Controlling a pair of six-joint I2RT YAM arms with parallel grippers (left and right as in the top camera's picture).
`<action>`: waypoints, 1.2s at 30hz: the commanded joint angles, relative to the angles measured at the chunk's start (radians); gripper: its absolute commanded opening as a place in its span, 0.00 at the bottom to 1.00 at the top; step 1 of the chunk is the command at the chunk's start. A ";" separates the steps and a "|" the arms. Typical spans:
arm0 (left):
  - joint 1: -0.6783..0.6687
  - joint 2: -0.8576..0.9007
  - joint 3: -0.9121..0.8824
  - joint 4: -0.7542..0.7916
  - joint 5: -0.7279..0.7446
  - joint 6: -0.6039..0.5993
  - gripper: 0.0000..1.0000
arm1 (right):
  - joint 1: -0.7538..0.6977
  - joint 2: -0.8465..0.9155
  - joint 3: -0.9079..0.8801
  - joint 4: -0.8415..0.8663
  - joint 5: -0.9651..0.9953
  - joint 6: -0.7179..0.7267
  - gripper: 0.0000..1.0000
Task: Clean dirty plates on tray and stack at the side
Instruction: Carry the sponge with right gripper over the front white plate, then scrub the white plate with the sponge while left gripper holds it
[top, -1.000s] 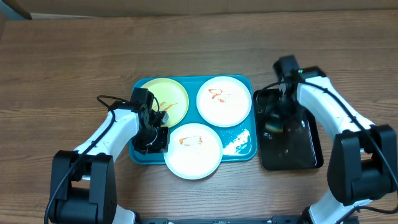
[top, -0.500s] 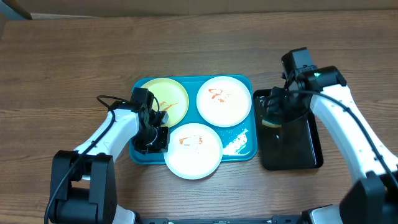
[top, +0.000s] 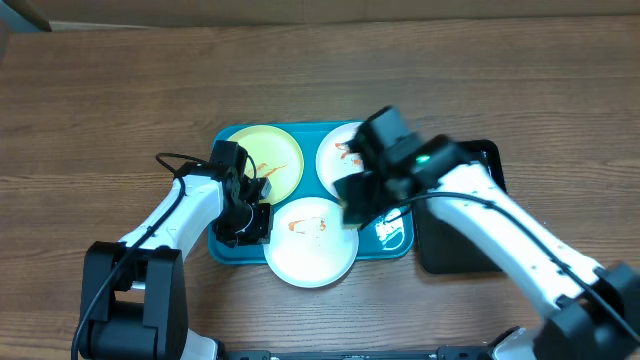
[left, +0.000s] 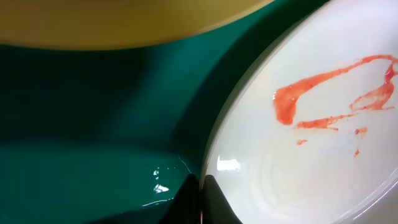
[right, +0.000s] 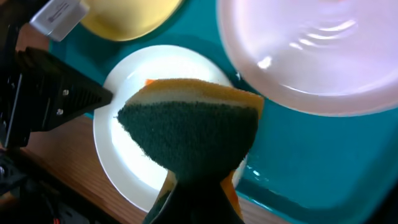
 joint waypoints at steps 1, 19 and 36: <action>-0.004 0.007 0.012 0.004 -0.014 -0.013 0.04 | 0.063 0.072 0.018 0.042 -0.040 0.008 0.04; -0.004 0.007 0.012 0.008 -0.013 -0.019 0.04 | 0.215 0.218 0.018 0.303 -0.056 0.058 0.04; -0.004 0.007 0.012 0.008 -0.014 -0.026 0.04 | 0.215 0.218 0.017 0.332 -0.025 0.096 0.04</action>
